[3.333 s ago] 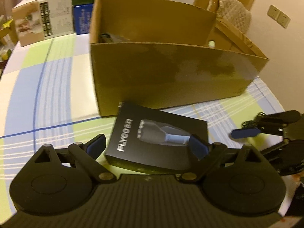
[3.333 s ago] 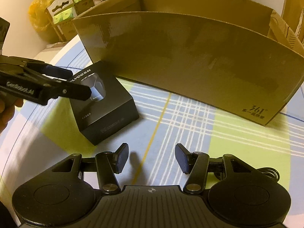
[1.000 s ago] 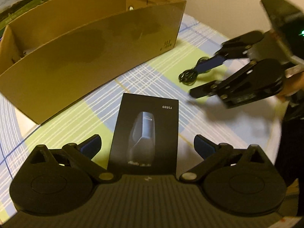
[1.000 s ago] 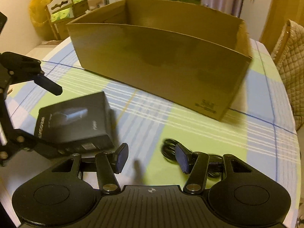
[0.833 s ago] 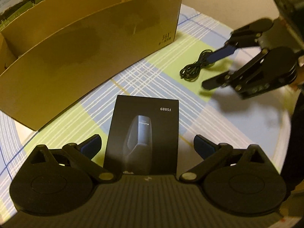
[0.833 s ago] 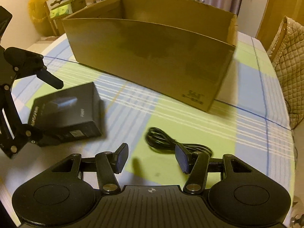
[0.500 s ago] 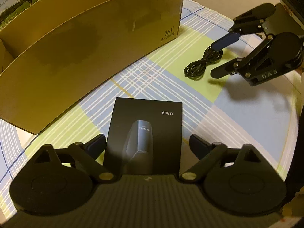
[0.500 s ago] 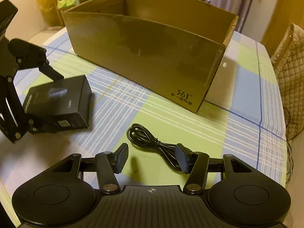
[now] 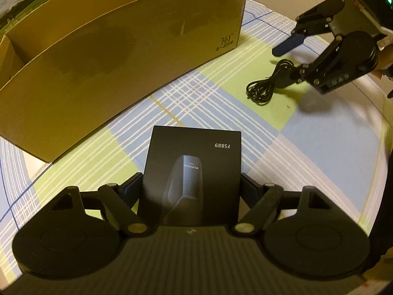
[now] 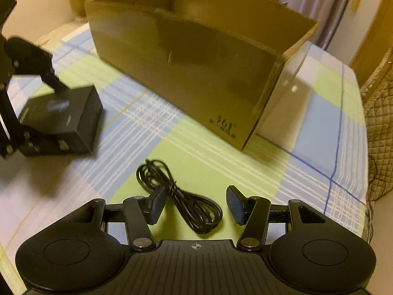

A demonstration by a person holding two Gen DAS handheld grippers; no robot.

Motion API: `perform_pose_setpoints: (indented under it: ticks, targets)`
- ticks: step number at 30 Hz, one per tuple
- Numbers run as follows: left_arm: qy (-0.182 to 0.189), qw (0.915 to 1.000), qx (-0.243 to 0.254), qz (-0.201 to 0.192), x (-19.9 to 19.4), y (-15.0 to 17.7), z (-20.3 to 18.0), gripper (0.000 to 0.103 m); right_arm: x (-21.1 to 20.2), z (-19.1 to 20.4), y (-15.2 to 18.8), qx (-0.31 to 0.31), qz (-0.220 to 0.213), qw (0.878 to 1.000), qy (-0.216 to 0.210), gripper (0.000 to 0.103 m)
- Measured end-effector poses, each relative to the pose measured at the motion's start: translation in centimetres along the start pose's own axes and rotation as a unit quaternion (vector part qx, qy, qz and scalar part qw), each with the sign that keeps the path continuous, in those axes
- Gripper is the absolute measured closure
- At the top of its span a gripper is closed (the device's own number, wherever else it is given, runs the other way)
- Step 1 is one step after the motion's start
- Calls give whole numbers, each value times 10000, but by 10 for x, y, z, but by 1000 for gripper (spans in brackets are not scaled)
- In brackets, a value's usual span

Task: Organize objects
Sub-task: 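Grasp the shaver box with the left gripper while the right approaches the black cable, then lift the shaver box with the left gripper while the right grasps the black cable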

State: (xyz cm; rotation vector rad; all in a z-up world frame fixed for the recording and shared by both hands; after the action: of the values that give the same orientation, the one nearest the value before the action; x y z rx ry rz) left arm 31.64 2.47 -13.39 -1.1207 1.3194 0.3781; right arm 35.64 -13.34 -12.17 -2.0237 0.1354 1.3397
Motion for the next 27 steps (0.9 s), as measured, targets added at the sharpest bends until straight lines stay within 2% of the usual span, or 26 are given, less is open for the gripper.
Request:
perform_pose_setpoints:
  ticks: [4,9,14,21,23,27]
  targets:
    - [5,9999,-165,-38,-2,2,0,25,7,5,3,59,414,9986,-316,51]
    - [44,9996,-269,-57,-3,5,1,25,-5,26,7,13,589,9936,-963,51]
    - [-6,9991,-411,-122,-6,5,4,24,-7,31,6,240,386,9969,-644,51]
    - [-113,9988,-451,-122,-5,0,4,24,1,36,1,547,370,9975,-240,52]
    - [-121,9986,-487,-137,-5,-2,6,24,0,38,1,537,336,9979,-133,62]
    - [-175,9983,-546,-116,-3,-5,8,24,-4,43,0,441,303,9985,-87,71]
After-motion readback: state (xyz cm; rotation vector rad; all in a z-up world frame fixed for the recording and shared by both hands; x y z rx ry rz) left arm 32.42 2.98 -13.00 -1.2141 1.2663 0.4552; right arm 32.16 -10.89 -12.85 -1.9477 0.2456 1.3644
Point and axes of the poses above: each gripper's, at about its wrist camera, not at the fingertips, and x roughly the way its jaws point, z to its left, y to its underside, the point moved 3 cm from there along x, roughly the way its jaws point, and after that the axes turned 11 degrees about y, right-handed, at the moved point
